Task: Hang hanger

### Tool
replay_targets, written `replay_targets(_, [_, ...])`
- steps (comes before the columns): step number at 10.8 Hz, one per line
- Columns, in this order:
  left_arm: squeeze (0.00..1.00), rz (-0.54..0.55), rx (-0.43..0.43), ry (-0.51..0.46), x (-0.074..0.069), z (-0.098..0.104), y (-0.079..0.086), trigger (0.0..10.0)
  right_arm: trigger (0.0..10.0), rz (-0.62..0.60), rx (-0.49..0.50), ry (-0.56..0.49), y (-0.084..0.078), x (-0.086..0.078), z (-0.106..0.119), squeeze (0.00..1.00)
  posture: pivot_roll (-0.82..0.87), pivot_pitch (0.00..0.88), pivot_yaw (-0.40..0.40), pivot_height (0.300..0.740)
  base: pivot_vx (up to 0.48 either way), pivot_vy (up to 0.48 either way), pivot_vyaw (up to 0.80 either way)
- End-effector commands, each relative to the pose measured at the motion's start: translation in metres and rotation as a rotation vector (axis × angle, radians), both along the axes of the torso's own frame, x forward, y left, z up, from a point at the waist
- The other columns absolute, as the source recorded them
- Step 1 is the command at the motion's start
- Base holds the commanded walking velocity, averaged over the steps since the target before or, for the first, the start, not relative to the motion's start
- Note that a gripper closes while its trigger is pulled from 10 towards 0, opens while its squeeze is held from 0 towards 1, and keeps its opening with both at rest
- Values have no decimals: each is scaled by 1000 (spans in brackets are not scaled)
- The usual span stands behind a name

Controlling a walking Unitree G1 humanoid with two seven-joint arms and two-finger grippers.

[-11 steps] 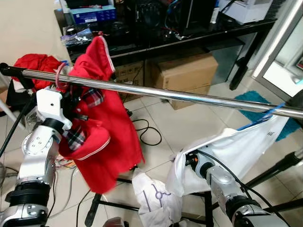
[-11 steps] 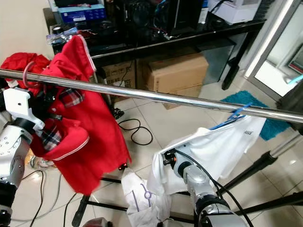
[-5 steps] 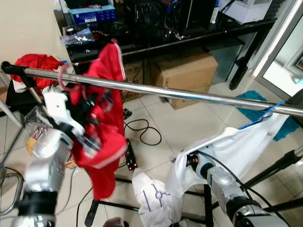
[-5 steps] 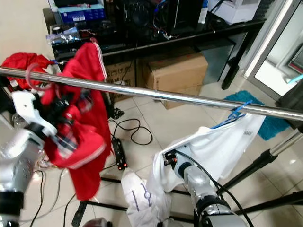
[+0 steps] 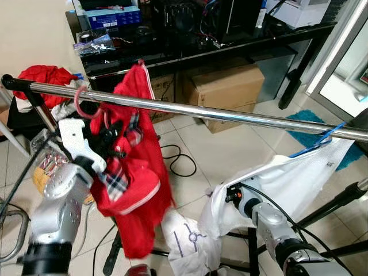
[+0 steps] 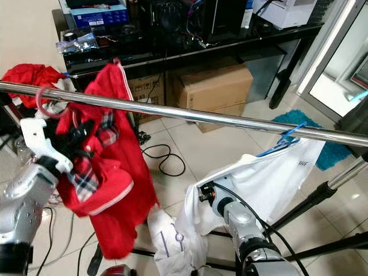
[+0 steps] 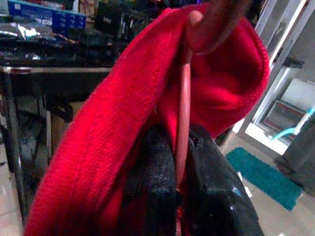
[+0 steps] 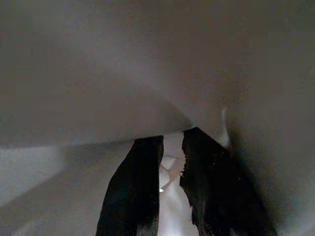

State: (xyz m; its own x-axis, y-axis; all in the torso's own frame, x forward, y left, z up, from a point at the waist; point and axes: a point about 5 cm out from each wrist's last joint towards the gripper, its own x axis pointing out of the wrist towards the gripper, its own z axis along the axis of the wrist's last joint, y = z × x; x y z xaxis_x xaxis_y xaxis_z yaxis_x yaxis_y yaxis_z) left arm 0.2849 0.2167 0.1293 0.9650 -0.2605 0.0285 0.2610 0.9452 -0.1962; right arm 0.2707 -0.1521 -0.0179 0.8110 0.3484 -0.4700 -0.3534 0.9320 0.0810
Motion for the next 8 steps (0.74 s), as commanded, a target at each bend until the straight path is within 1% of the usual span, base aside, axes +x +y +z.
replay_targets(1, [0, 14, 13, -5, -1, 3, 0, 10000, 10000, -2, -9, 18, -3, -3, -3, 0, 75, 17, -12, 740, 0, 0, 0])
replay_targets(2, [0, 48, 43, 55, -4, -7, -1, 10000, 10000, -1, -8, 18, -3, -3, -3, 0, 79, 20, -13, 740, 0, 0, 0])
replay_targets(3, [0, 65, 46, 83, -5, -11, -1, 10000, 10000, 1, -8, 18, -2, -3, -3, 0, 79, 20, -13, 740, 0, 0, 0])
replay_targets(5, [0, 60, 44, 77, -5, -9, -2, 10000, 10000, 7, -10, 20, -2, -3, -3, 0, 82, 22, -16, 740, 0, 0, 0])
replay_targets(6, [400, 72, 55, 56, -5, -6, -2, 10000, 10000, 7, -11, 20, -2, -3, -3, 0, 80, 20, -16, 740, 0, 0, 0])
replay_targets(7, [365, 88, 98, 29, -2, -1, -1, 10000, 10000, 5, -11, 16, -3, -2, -2, 0, 80, 18, -15, 740, 0, 0, 0])
replay_targets(8, [325, 80, 127, 26, -2, 0, -1, 10000, 10000, 5, -11, 15, -3, -2, -2, 0, 79, 17, -14, 740, 0, 0, 0])
